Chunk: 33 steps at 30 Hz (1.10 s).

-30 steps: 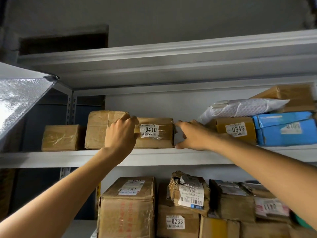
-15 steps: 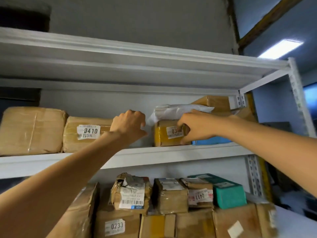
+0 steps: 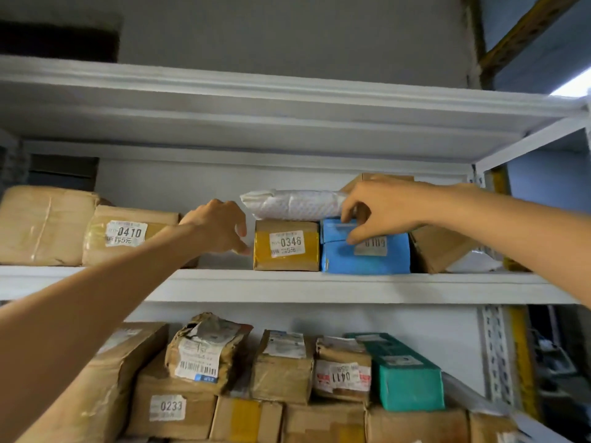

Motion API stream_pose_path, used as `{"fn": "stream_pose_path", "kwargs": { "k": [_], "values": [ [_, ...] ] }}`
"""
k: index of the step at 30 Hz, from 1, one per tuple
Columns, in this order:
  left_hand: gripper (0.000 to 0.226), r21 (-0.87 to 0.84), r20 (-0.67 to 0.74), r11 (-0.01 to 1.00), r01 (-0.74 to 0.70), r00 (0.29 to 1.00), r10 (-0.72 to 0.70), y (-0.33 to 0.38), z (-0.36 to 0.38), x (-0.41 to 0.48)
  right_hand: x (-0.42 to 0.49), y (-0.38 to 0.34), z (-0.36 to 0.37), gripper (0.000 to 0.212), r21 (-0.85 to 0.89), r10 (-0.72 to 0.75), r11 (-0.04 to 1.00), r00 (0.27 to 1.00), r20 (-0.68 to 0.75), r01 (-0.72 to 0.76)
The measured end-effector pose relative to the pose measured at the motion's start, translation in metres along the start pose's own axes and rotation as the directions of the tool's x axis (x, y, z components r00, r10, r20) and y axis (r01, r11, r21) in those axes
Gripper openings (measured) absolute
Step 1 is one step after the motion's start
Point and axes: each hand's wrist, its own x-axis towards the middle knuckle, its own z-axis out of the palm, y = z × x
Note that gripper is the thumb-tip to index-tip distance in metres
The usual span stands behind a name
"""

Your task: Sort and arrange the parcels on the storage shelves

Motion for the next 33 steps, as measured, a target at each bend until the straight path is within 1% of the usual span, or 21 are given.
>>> {"fn": "stream_pose_path", "kwargs": {
  "k": [2,5,7,9,10,11,12,13,14,15,16,18,19,21,22,23,26,28,30,31,33],
  "values": [
    [0.023,0.023,0.004,0.999,0.029,1.0,-0.029,-0.001,0.003,0.0,-0.004,0.014,-0.007,0.03,0.036,0.01,0.999,0.998,-0.06,-0.008],
    [0.023,0.036,0.007,0.998,0.057,0.998,-0.057,-0.004,0.006,0.0,-0.005,0.026,-0.012,0.023,0.126,0.027,0.992,0.982,-0.189,-0.003],
    [0.025,0.027,0.01,0.996,0.084,0.996,-0.084,-0.006,0.008,0.003,-0.001,0.031,-0.01,0.02,0.12,0.045,0.993,0.969,-0.245,-0.016],
    [0.023,0.029,0.015,0.992,0.125,0.992,-0.125,-0.009,0.01,0.011,0.004,0.033,-0.004,0.02,0.107,0.087,0.993,0.955,-0.283,-0.059],
    [0.02,0.003,0.003,0.988,0.153,0.988,-0.153,-0.01,0.011,0.015,0.007,0.034,0.001,0.022,0.093,0.104,0.993,0.949,-0.298,-0.08],
    [0.015,-0.096,-0.024,0.977,0.189,0.981,-0.192,-0.01,0.01,0.018,0.011,0.033,0.005,0.023,0.073,0.122,0.992,0.944,-0.308,-0.104],
    [0.012,-0.278,-0.042,0.934,0.224,0.969,-0.245,-0.009,0.007,0.021,0.016,0.034,0.009,0.024,0.048,0.14,0.99,0.936,-0.322,-0.131],
    [0.015,-0.503,-0.016,0.821,0.27,0.947,-0.321,-0.007,0.002,0.021,0.02,0.034,0.013,0.024,0.02,0.159,0.987,0.927,-0.339,-0.162],
    [0.019,-0.707,0.056,0.638,0.306,0.923,-0.381,-0.004,-0.003,0.02,0.024,0.033,0.017,0.025,-0.001,0.177,0.982,0.917,-0.358,-0.19],
    [0.022,-0.836,0.143,0.441,0.325,0.907,-0.397,-0.003,-0.008,0.018,0.027,0.032,0.022,0.029,-0.005,0.2,0.976,0.908,-0.37,-0.216],
    [0.025,-0.886,0.217,0.311,0.344,0.9,-0.377,-0.002,-0.012,0.018,0.031,0.031,0.026,0.035,0.01,0.215,0.973,0.9,-0.38,-0.229],
    [0.032,-0.906,0.334,0.155,0.394,0.891,-0.308,-0.002,-0.018,0.021,0.037,0.027,0.033,0.044,0.053,0.241,0.969,0.89,-0.388,-0.24],
    [0.037,-0.904,0.373,0.1,0.415,0.883,-0.286,-0.002,-0.02,0.025,0.04,0.024,0.036,0.046,0.088,0.262,0.965,0.884,-0.388,-0.247],
    [0.044,-0.907,0.406,-0.003,0.421,0.874,-0.265,0.003,-0.023,0.033,0.046,0.02,0.042,0.047,0.217,0.316,0.945,0.856,-0.409,-0.245],
    [0.046,-0.908,0.41,-0.027,0.418,0.874,-0.262,0.005,-0.023,0.036,0.049,0.017,0.045,0.047,0.297,0.355,0.923,0.836,-0.419,-0.243],
    [0.049,-0.909,0.408,-0.026,0.417,0.874,-0.262,0.008,-0.023,0.037,0.052,0.012,0.046,0.047,0.374,0.406,0.892,0.814,-0.415,-0.254],
    [0.054,-0.908,0.403,0.005,0.419,0.875,-0.269,0.012,-0.02,0.04,0.06,-0.002,0.044,0.039,0.531,0.542,0.785,0.769,-0.339,-0.319],
    [0.054,-0.915,0.385,0.008,0.402,0.881,-0.276,0.014,-0.019,0.04,0.063,-0.008,0.039,0.038,0.643,0.623,0.679,0.742,-0.248,-0.355],
    [0.049,-0.926,0.363,-0.015,0.376,0.882,-0.3,0.018,-0.02,0.036,0.062,-0.012,0.032,0.046,0.774,0.687,0.529,0.711,-0.15,-0.348],
    [0.045,-0.932,0.354,-0.037,0.36,0.883,-0.31,0.02,-0.02,0.032,0.059,-0.015,0.029,0.045,0.824,0.696,0.464,0.71,-0.11,-0.326],
    [0.034,-0.934,0.353,-0.061,0.352,0.881,-0.315,0.02,-0.021,0.026,0.052,-0.02,0.023,0.039,0.879,0.694,0.372,0.718,-0.052,-0.297]
  ]
}}
